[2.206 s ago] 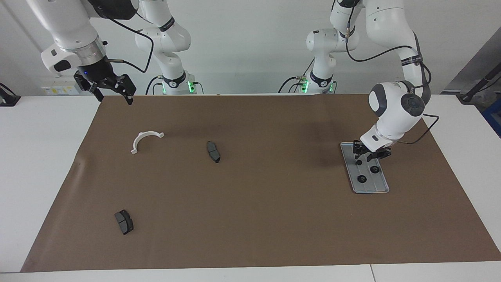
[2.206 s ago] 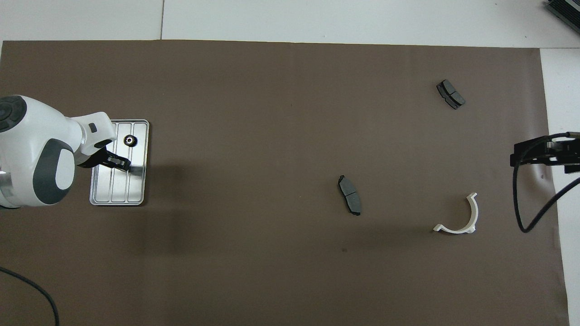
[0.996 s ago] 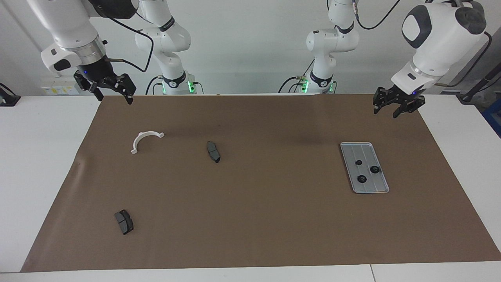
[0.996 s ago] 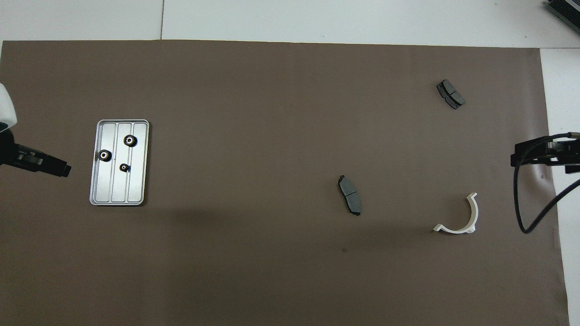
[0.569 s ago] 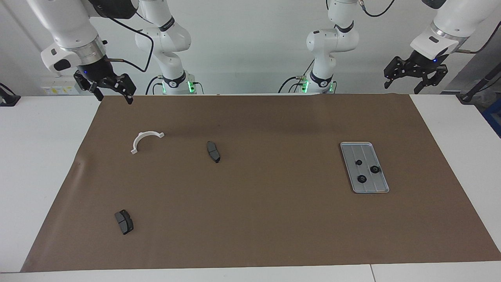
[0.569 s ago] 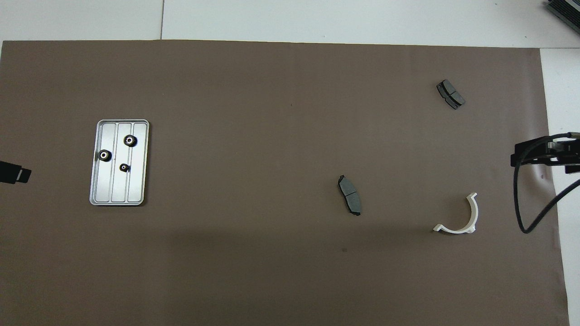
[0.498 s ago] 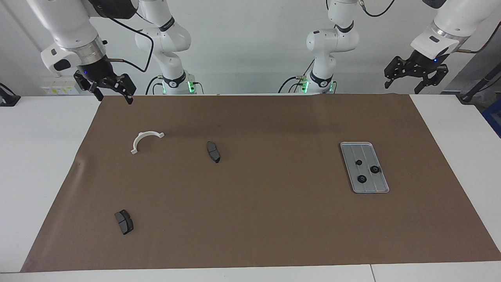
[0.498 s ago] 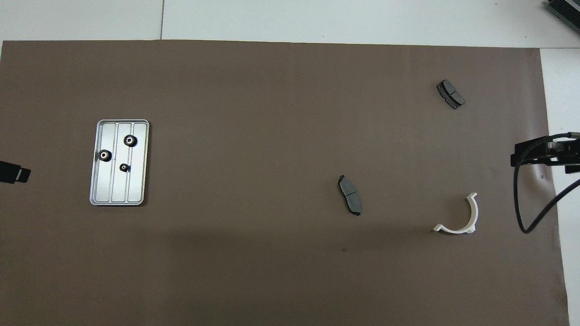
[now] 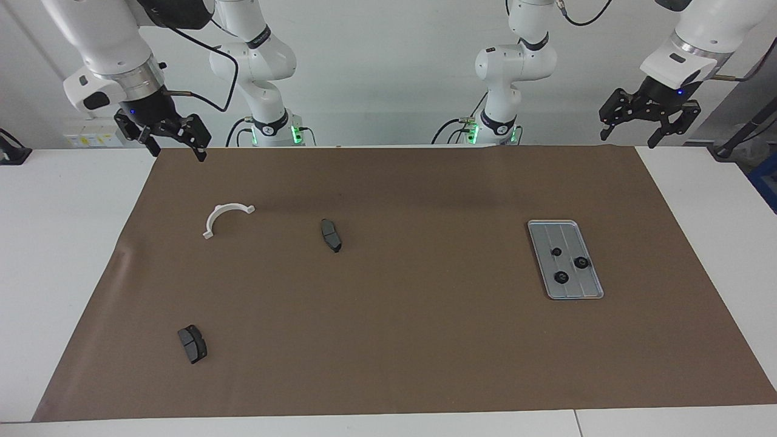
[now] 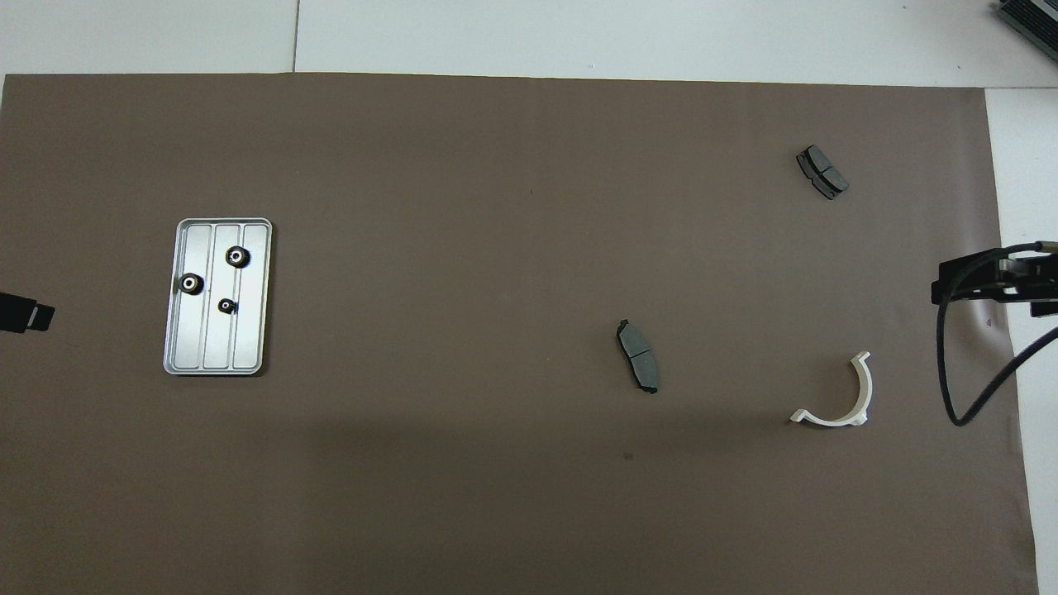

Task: Pick bearing gear from pile to tray

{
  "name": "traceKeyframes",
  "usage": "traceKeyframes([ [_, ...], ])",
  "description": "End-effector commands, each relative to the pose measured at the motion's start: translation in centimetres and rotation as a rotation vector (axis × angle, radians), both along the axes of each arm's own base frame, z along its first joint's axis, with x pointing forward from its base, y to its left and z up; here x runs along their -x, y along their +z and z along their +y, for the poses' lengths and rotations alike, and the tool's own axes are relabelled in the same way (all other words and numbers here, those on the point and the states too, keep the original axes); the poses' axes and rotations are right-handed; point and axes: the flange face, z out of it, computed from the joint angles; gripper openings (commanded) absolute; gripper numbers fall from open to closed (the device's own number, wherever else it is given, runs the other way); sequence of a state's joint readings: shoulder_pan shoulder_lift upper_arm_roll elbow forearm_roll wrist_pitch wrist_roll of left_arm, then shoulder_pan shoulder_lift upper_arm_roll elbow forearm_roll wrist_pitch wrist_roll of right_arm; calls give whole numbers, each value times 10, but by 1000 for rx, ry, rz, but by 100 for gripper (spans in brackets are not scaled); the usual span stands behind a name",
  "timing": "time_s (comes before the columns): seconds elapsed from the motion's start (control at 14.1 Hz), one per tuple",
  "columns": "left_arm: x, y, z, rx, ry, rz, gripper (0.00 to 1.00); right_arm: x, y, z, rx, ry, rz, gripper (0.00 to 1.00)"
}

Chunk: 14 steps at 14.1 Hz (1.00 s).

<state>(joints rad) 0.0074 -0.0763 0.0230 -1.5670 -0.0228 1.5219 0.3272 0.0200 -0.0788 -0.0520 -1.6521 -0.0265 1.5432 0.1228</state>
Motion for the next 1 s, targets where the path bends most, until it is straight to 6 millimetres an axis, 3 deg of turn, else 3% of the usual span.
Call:
traceKeyframes([
  [0.0,-2,1,-5,-4,53,-68,100,4,1,0,-15,26,-10,100],
  [0.21,-6,0,-8,9,170,-92,100,4,2,0,-15,26,-12,100],
  [0.92,5,-7,7,5,200,-23,100,4,2,0,-15,26,-12,100],
])
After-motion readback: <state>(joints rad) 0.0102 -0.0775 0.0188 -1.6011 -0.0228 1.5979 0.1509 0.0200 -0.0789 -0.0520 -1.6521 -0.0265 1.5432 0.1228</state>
